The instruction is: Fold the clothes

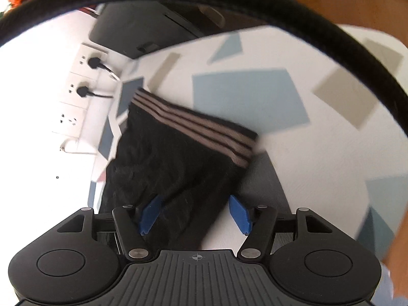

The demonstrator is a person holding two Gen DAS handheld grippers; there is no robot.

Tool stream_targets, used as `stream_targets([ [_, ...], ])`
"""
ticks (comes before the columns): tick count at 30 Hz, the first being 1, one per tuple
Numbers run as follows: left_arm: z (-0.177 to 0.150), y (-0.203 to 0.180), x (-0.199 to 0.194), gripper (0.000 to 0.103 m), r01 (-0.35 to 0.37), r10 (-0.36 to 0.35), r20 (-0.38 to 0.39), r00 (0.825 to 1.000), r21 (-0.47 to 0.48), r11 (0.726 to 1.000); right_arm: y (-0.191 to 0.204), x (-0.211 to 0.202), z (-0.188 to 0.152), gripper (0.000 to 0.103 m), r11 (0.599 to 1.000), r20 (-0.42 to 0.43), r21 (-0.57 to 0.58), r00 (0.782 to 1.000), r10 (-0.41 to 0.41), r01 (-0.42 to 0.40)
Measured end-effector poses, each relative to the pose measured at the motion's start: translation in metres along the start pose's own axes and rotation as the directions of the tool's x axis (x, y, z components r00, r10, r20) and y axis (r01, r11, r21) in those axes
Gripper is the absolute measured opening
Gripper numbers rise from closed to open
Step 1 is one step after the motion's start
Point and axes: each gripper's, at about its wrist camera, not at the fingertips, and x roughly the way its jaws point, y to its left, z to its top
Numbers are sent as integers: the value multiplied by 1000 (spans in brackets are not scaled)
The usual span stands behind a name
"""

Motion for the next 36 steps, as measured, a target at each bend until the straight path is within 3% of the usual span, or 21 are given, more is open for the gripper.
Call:
stream_targets([
  [2,3,-1,0,7,-4,4,-8,1000,7,1000,4,7,2,53,1000,16,-19,1000,-13,14],
  [3,4,-2,-1,6,-7,7,-7,1000,16,1000,6,11,3,41,999,24,-28,999,-20,21],
  [4,6,-3,-3,5,-3,3,-3,1000,25,1000,9,15,3,21,999,32,-37,999,-27,29],
  [6,10,-8,-11,5,3,-4,21,1000,34,999,9,19,9,7,999,14,11,999,-47,46],
  [8,15,-18,-26,4,-18,13,76,997,63,998,14,7,13,6,999,51,35,998,-23,21],
  [11,15,-37,-59,4,-15,-14,176,984,162,987,30,-26,18,3,999,125,-44,992,9,-3],
  [17,15,-41,-82,4,-19,-23,177,984,233,972,23,-64,23,1,998,175,-56,985,-13,23],
  [21,13,-35,-69,4,-52,25,130,991,212,976,0,-56,23,6,999,81,22,996,-49,47],
  [25,15,-35,-62,4,-62,34,135,990,216,974,-10,-46,13,29,998,26,40,998,-48,47],
  [31,24,-40,-61,4,-23,-3,130,991,195,981,-16,-28,-5,35,997,-20,44,998,-61,62],
  [33,26,-42,-59,4,-18,-9,132,991,201,979,-14,-24,-3,35,997,-5,62,999,-48,48],
  [36,27,-43,-58,4,-18,-9,127,992,211,977,-11,-17,1,5,996,20,88,999,-29,27],
])
